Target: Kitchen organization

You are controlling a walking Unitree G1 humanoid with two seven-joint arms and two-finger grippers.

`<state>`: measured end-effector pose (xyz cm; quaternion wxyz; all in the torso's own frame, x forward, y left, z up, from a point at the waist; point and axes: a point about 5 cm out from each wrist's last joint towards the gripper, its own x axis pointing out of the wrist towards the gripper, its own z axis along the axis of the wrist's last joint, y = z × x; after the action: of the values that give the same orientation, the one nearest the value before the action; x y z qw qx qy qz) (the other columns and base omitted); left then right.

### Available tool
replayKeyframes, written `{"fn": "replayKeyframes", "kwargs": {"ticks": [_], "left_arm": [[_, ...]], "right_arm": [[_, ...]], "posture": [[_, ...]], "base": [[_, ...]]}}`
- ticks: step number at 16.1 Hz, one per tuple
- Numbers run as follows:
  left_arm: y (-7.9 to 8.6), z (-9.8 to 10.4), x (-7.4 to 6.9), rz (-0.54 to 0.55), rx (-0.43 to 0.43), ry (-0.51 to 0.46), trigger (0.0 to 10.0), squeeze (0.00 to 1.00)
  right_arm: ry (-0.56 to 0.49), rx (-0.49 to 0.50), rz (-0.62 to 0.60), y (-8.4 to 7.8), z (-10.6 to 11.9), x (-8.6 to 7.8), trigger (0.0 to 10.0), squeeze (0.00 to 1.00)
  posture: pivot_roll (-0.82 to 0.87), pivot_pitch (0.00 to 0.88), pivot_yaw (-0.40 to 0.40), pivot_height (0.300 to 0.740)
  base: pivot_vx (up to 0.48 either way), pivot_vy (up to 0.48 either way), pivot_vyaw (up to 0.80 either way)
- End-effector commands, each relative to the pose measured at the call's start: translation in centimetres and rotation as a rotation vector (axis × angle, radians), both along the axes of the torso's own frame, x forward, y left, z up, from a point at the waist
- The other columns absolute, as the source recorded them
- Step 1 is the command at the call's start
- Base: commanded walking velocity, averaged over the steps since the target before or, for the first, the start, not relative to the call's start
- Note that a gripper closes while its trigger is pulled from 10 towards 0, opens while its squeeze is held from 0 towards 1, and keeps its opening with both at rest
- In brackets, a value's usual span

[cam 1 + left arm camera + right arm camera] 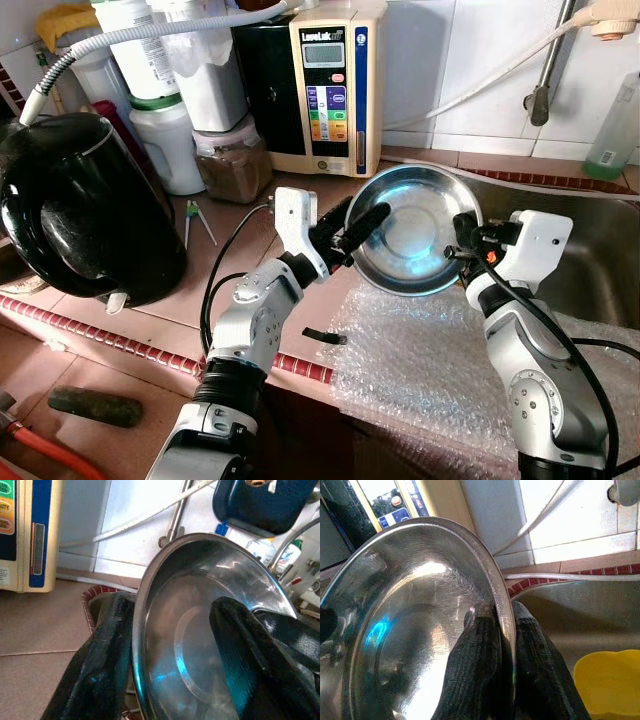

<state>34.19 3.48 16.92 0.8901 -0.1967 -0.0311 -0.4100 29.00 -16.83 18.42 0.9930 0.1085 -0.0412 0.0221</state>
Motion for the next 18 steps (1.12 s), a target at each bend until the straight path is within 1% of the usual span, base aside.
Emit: {"fn": "replayKeyframes", "kwargs": {"ticks": [1, 2, 3, 4, 5, 7, 8, 9, 10, 11, 12, 13, 15, 16, 18], "left_arm": [[-3.9, 1.0, -2.0, -0.211, 0.027, -0.080, 10.0, 1.00], [-3.8, 0.9, -2.0, -0.215, 0.034, -0.071, 10.0, 1.00], [-3.8, 0.8, -2.2, -0.249, 0.034, -0.055, 10.0, 1.00], [-3.8, 0.8, -2.3, -0.256, 0.034, -0.056, 10.0, 1.00], [-3.7, 0.9, -2.5, -0.301, 0.032, -0.051, 10.0, 1.00], [-3.5, 0.8, -2.4, -0.298, 0.051, -0.056, 10.0, 1.00], [-2.7, 0.4, -1.3, -0.185, 0.134, -0.083, 10.0, 1.00], [-2.6, 0.3, -1.0, -0.166, 0.145, -0.079, 10.0, 1.00], [-2.0, 0.2, -0.4, -0.099, 0.164, -0.077, 10.0, 1.00], [-1.6, 0.1, 0.1, -0.048, 0.199, -0.079, 10.0, 1.00], [-0.9, -0.1, 0.7, 0.037, 0.254, -0.084, 10.0, 1.00], [-0.8, -0.1, 0.7, 0.030, 0.243, -0.072, 10.0, 1.00], [-0.8, -0.2, 0.6, 0.021, 0.254, -0.085, 10.0, 1.00], [-0.8, -0.3, 0.5, 0.007, 0.270, -0.103, 10.0, 1.00], [-1.0, -0.6, -0.1, -0.056, 0.285, -0.141, 10.0, 1.00]], "right_arm": [[0.049, -0.030, -0.125, -0.7, -0.5, 0.7, 0.0, 0.00], [0.044, -0.034, -0.159, -1.1, -0.5, 0.7, 0.0, 0.00], [0.043, -0.050, -0.214, -1.8, -0.4, 0.9, 0.0, 0.00], [0.043, -0.051, -0.221, -1.9, -0.4, 0.9, 0.0, 0.00], [0.031, -0.072, -0.268, -2.6, -0.2, 0.8, 0.0, 0.00], [0.026, -0.085, -0.313, -3.5, 0.0, 0.7, 0.0, 0.00], [0.013, -0.041, -0.369, -4.6, 0.1, 0.5, 0.0, 0.00], [0.013, -0.032, -0.372, -4.7, 0.2, 0.4, 0.0, 0.00], [0.006, -0.061, -0.392, -5.1, 0.2, 0.3, 0.0, 0.00], [0.011, -0.057, -0.402, -5.4, 0.2, 0.2, 0.0, 0.00], [0.016, -0.072, -0.414, -5.7, 0.1, 0.1, 0.0, 0.00], [0.028, -0.086, -0.443, -6.1, -0.2, -0.1, 0.0, 0.00], [0.053, -0.110, -0.501, -7.1, -0.6, -0.5, 0.0, 0.00], [0.073, -0.136, -0.548, -7.8, -0.8, -0.7, 0.0, 0.00], [0.134, -0.149, -0.664, -9.8, -1.7, -1.3, 0.0, 0.00]], "posture": [[-0.09, 0.000, 0.140, 0.740], [-0.09, 0.000, 0.142, 0.740], [-0.08, 0.000, 0.142, 0.740], [-0.08, 0.000, 0.142, 0.740], [-0.08, 0.000, 0.143, 0.740], [-0.08, 0.000, 0.145, 0.740], [-0.08, 0.000, 0.145, 0.740], [-0.08, 0.000, 0.145, 0.740], [-0.09, 0.000, 0.145, 0.740], [-0.09, 0.000, 0.145, 0.740], [-0.09, 0.000, 0.145, 0.740], [-0.09, 0.000, 0.144, 0.740], [-0.09, 0.000, 0.146, 0.740], [-0.09, 0.000, 0.146, 0.740], [-0.08, 0.000, 0.148, 0.740]], "base": [[0.000, 0.000, 0.00], [0.000, 0.000, 0.00], [0.000, 0.000, 0.00], [0.000, 0.000, 0.00], [0.000, 0.000, 0.00], [0.000, 0.000, 0.00], [0.000, 0.000, 0.00], [0.000, 0.000, 0.00], [0.000, 0.000, 0.00], [0.000, 0.000, 0.00], [0.000, 0.000, 0.00], [0.000, 0.000, 0.00], [0.000, 0.000, 0.00], [0.000, 0.000, 0.00], [0.000, 0.000, 0.00]]}}
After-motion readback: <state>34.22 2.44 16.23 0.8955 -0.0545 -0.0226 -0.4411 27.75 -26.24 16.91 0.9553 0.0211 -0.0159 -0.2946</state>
